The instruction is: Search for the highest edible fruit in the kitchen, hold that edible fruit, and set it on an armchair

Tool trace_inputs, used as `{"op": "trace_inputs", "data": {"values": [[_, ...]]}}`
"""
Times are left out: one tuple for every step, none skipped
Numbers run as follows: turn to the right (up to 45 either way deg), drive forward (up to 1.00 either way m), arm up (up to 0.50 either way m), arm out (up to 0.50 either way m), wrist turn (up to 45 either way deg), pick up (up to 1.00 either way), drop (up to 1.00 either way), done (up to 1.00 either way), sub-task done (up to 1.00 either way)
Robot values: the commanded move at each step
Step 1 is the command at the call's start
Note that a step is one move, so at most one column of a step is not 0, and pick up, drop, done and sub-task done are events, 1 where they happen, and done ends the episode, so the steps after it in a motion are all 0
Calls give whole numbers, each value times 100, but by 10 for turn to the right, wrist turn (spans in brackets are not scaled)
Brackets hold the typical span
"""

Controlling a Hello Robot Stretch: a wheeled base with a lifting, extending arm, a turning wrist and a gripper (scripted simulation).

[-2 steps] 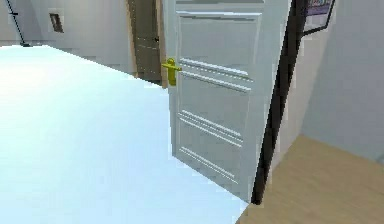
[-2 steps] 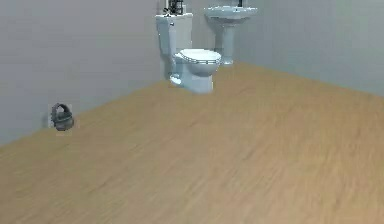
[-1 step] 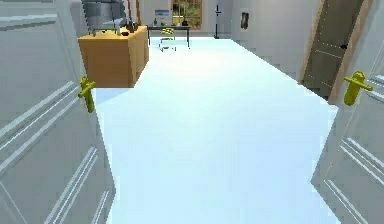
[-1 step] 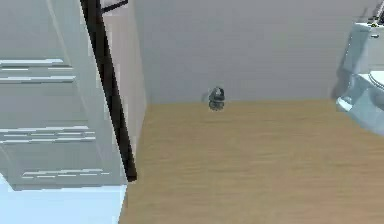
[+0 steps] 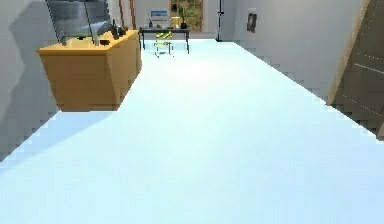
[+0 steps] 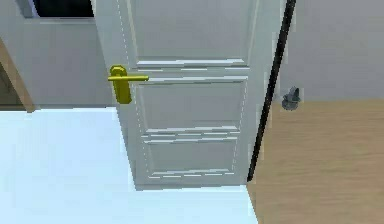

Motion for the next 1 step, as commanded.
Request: {"op": "trace_inputs", "data": {"values": [[-60,0,0,0,0,0,0,0,0]]}}
